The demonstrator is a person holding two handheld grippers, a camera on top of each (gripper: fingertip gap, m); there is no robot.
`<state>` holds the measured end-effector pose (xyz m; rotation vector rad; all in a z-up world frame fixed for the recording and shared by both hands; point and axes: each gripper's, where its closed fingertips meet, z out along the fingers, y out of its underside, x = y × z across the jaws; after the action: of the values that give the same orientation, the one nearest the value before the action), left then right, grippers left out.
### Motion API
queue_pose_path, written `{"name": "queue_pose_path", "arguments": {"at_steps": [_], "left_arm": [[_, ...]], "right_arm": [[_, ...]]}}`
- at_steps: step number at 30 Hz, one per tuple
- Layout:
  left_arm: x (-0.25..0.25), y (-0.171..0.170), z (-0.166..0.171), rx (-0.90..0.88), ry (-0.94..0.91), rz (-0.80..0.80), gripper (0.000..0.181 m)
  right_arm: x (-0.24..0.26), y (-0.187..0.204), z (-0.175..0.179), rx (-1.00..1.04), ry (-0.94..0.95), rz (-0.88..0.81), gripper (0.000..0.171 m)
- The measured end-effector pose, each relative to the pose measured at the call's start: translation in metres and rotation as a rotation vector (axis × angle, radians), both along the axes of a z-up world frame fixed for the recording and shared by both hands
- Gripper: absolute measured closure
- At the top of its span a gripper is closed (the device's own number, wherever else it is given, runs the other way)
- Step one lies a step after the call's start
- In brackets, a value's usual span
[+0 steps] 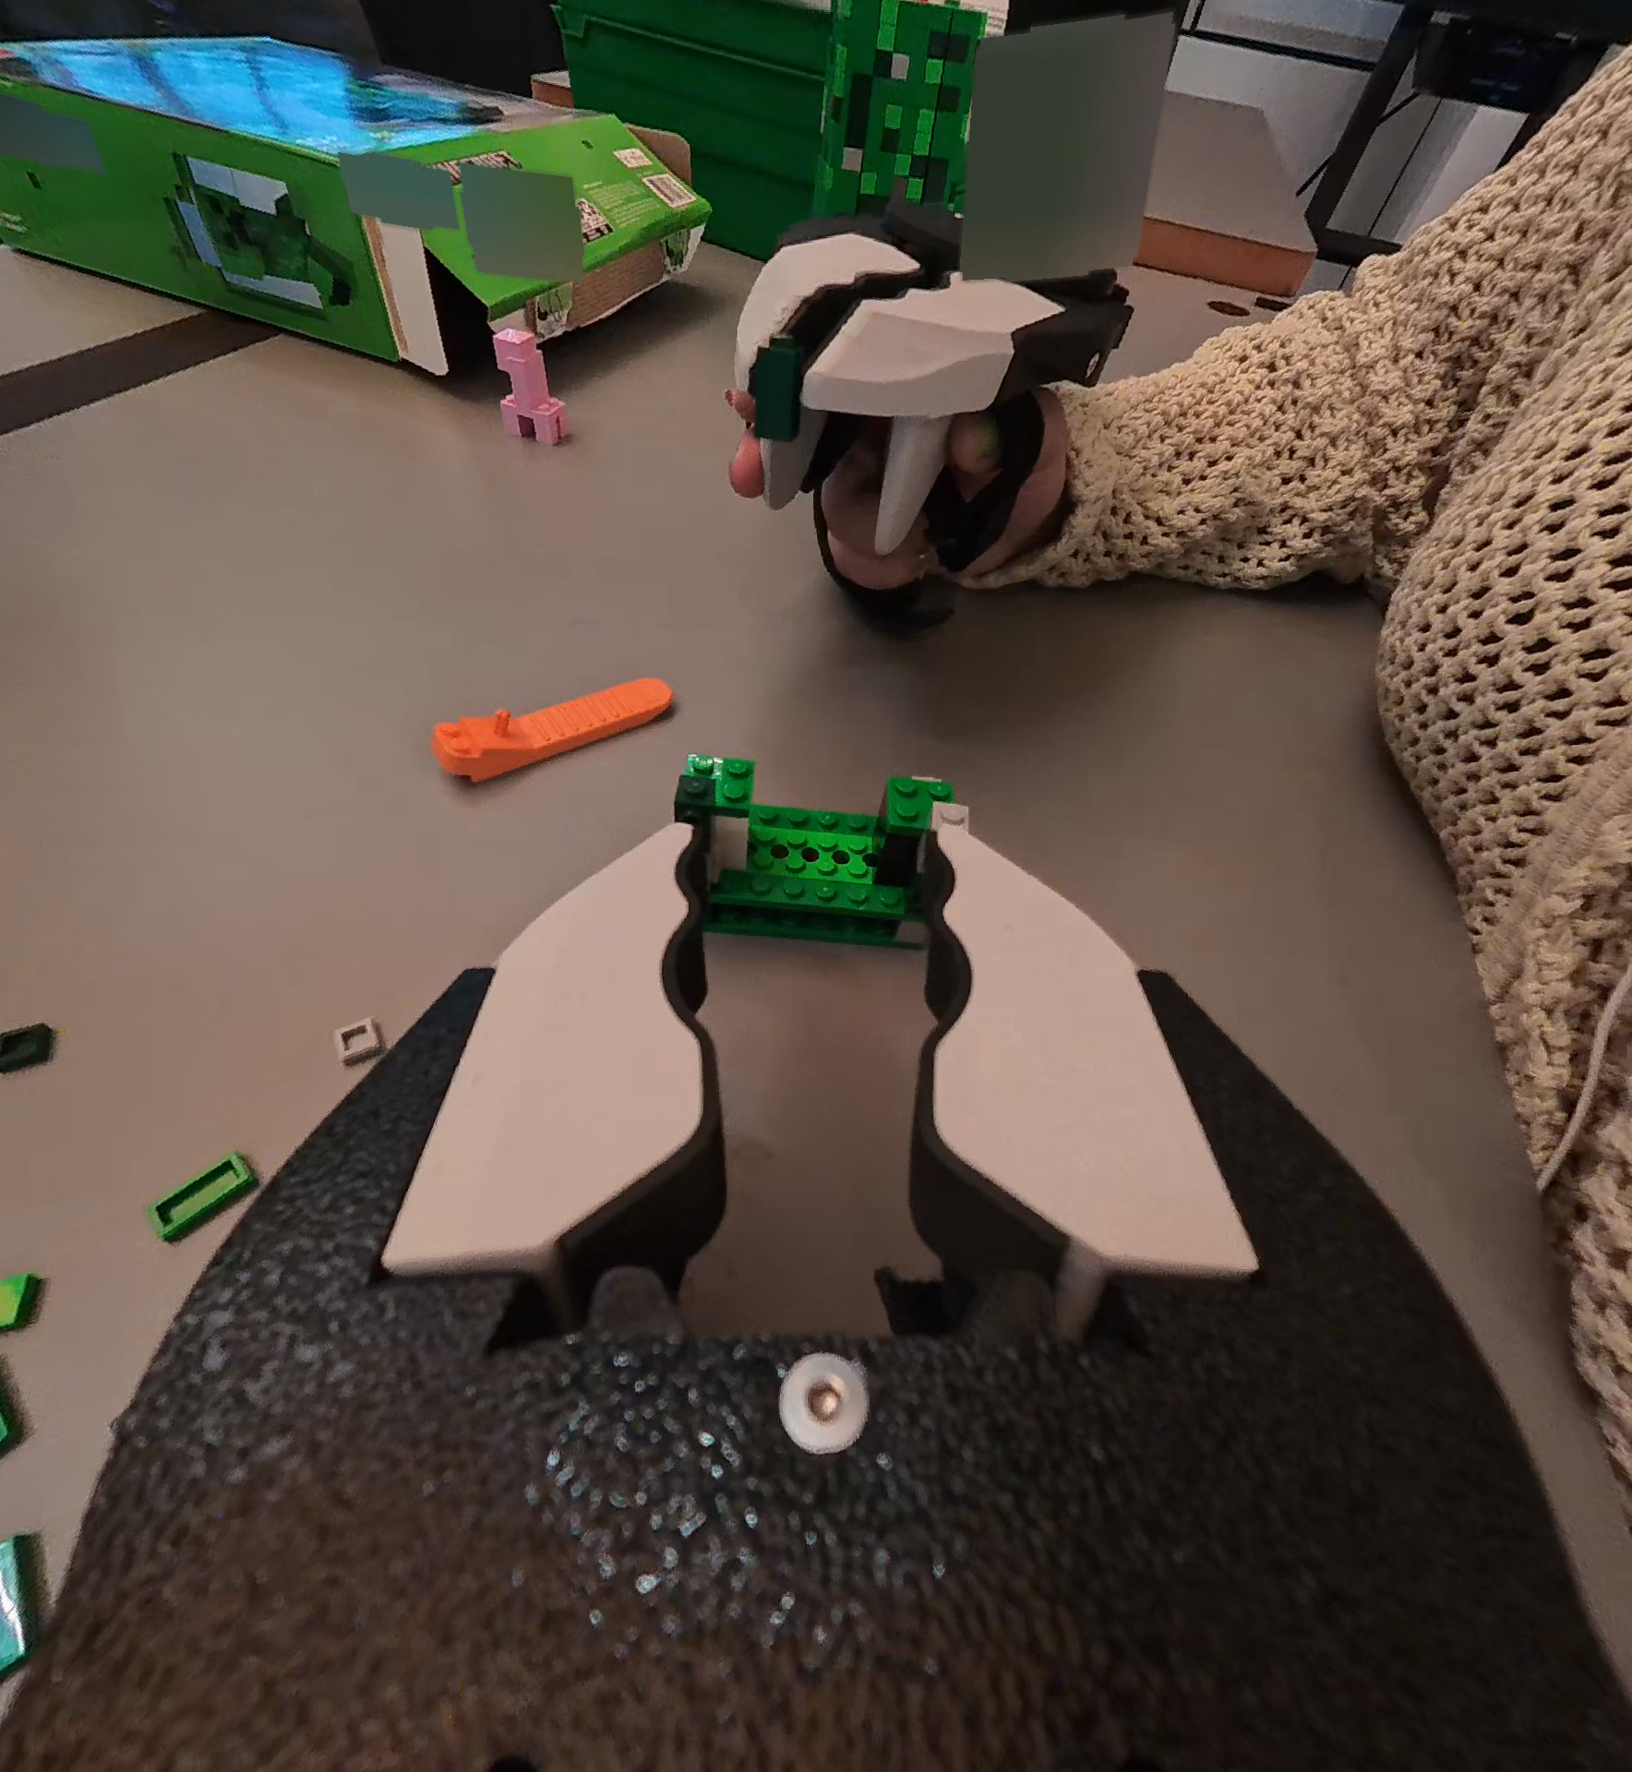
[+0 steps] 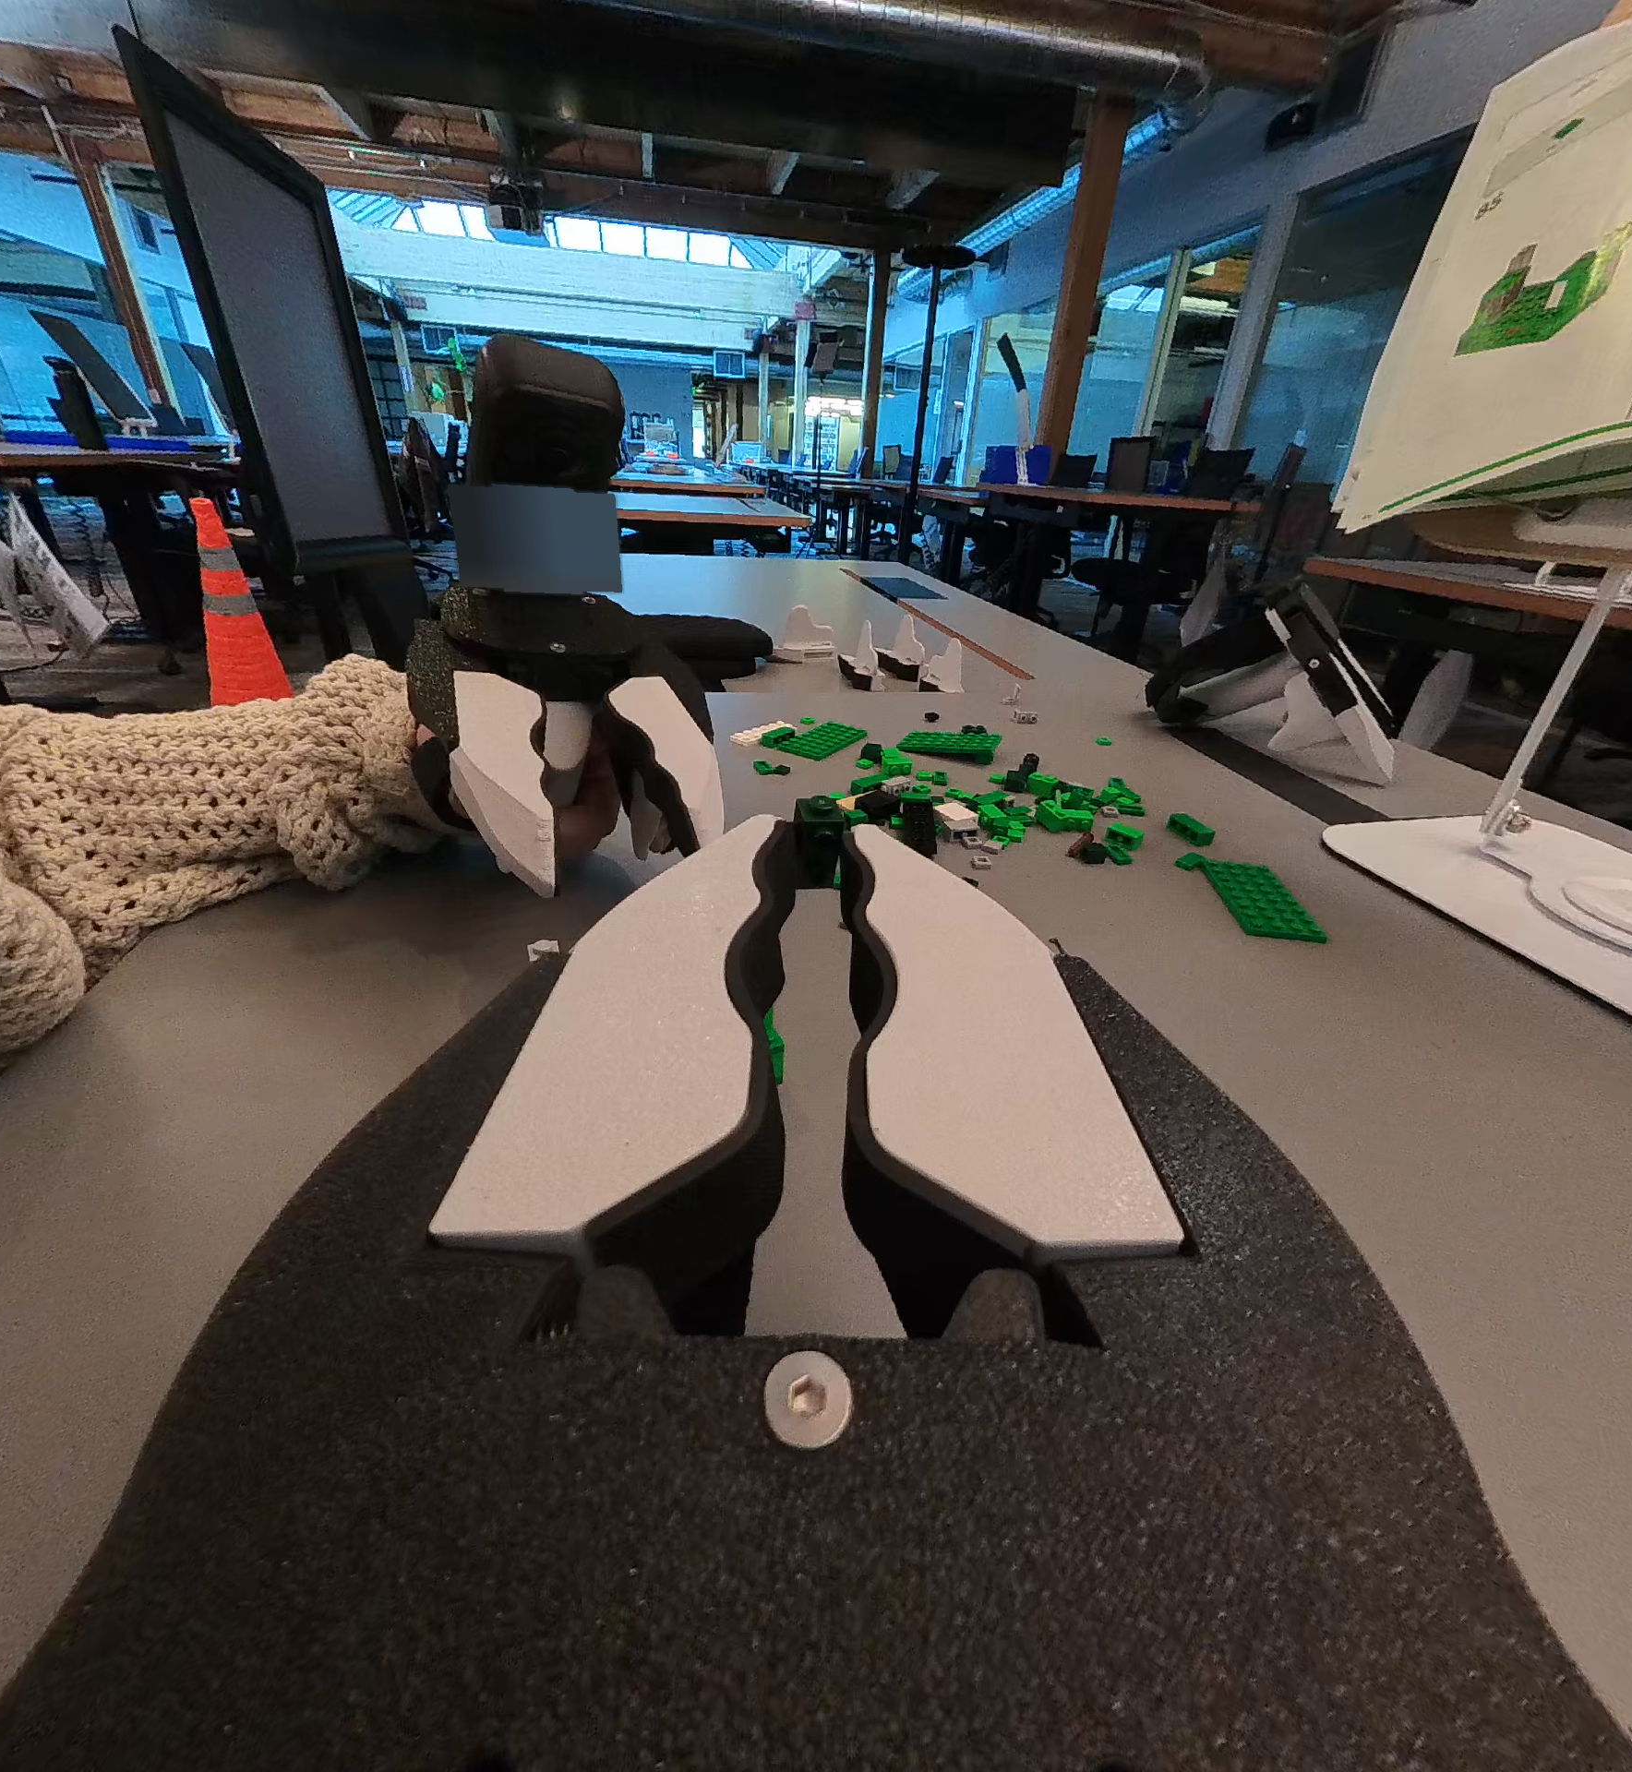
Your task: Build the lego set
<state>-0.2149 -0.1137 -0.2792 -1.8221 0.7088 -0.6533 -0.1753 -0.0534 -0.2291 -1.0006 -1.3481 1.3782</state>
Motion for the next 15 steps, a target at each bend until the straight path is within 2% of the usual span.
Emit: {"name": "queue_pose_path", "arguments": {"at_steps": [15], "left_arm": [[-0.0027,0.0011,0.0005,0.007,0.002,0.018,0.140]], "right_arm": [[0.0000,-0.0024,-0.0008,0.028,0.000,-0.001,0.163]]}}
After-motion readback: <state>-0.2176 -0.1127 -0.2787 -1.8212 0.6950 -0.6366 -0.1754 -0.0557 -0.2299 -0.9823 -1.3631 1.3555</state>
